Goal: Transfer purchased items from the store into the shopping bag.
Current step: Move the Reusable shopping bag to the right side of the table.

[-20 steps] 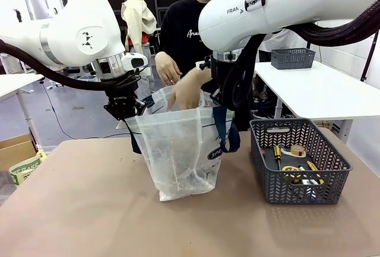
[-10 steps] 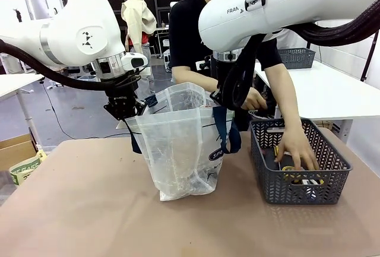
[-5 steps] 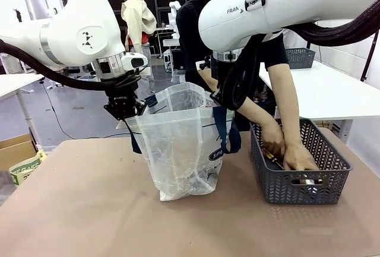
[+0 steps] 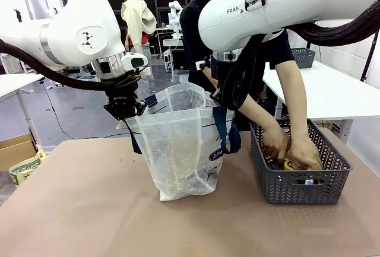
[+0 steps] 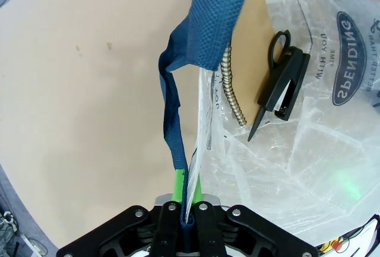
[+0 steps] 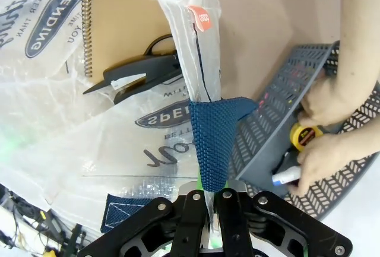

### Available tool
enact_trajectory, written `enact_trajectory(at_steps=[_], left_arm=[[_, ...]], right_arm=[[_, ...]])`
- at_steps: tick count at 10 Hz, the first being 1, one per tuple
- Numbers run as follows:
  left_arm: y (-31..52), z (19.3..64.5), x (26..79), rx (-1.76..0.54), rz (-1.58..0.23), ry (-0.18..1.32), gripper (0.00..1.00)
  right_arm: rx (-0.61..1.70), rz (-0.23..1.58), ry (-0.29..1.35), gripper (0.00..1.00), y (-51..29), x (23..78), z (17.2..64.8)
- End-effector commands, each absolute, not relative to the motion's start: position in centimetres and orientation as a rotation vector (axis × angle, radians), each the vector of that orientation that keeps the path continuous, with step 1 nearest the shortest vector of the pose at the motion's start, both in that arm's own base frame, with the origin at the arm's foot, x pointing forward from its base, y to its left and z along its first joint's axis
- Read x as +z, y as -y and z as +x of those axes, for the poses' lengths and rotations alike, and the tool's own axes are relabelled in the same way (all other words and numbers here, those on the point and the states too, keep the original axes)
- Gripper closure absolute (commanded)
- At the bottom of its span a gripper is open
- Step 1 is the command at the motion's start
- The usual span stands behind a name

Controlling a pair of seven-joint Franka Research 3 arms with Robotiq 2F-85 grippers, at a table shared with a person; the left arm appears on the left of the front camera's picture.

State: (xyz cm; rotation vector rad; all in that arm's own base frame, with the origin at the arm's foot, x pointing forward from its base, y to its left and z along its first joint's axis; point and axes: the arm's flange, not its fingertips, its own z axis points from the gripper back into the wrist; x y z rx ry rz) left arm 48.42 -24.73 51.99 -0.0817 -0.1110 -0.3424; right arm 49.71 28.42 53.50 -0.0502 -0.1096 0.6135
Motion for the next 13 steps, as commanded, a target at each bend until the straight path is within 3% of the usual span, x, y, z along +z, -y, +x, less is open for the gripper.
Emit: enact_trajectory(at_steps=[1,13], left_arm=[[24.71,48.45,51.98,-0.342,-0.082,0.111,1.0],[24.71,48.45,51.98,-0.342,-0.082,0.111,1.0]], right_arm=[[0.613,-0.051,0.109,1.0,-28.35,53.45,49.72],[0.613,-0.051,0.109,1.0,-28.35,53.45,49.72]])
